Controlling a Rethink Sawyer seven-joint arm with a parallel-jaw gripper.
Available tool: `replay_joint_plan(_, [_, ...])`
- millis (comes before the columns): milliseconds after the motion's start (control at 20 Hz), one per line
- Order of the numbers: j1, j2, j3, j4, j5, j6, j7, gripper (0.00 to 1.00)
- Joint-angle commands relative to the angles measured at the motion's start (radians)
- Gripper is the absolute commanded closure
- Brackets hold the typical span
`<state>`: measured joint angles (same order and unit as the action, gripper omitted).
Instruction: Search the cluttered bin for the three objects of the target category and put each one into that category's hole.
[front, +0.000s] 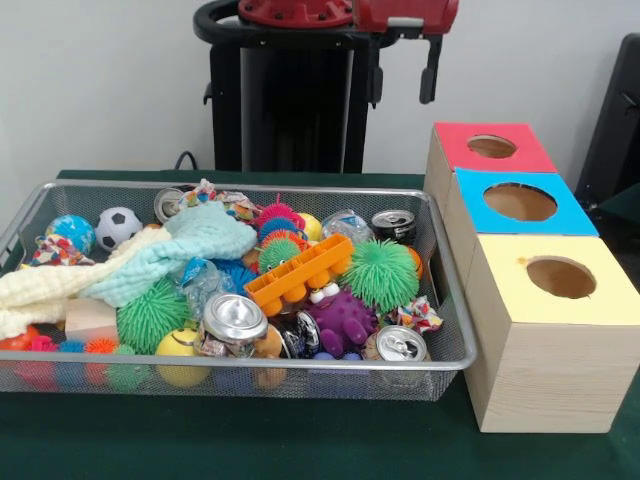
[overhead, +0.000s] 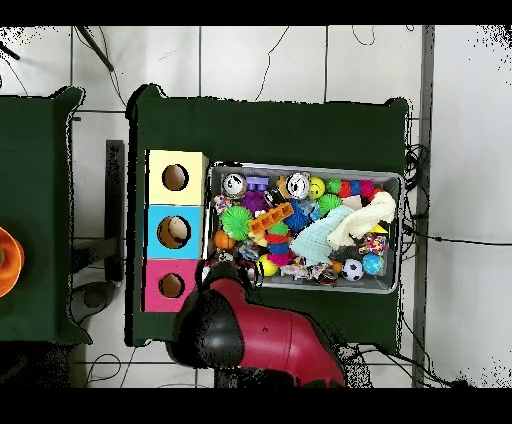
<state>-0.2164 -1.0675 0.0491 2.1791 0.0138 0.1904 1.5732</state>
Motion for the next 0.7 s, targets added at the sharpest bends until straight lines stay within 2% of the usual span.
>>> replay_joint_plan(50, [-0.111, 0.173, 0.187, -0.098, -0.052, -0.164, 0.099, 0.0])
replay_joint_plan(200, [-0.211, 0.227, 0.325, -0.063, -0.027, -0.167, 0.114, 0.0])
replay_joint_plan(250, [-0.234, 0.26, 0.352, -0.057, -0.005, -0.128, 0.11, 0.0])
replay_joint_plan(350, [-0.233, 0.29, 0.34, -0.07, 0.004, -0.156, 0.151, 0.0])
replay_joint_plan(450, [-0.275, 0.31, 0.383, -0.067, 0.02, -0.218, 0.209, 0.0])
replay_joint_plan(500, [-0.263, 0.317, 0.361, -0.079, 0.036, -0.202, 0.214, 0.0])
replay_joint_plan(550, [-0.215, 0.332, 0.285, -0.121, 0.059, -0.147, 0.2, 0.0])
replay_joint_plan(700, [-0.146, 0.386, 0.189, -0.199, 0.051, -0.129, 0.17, 0.0])
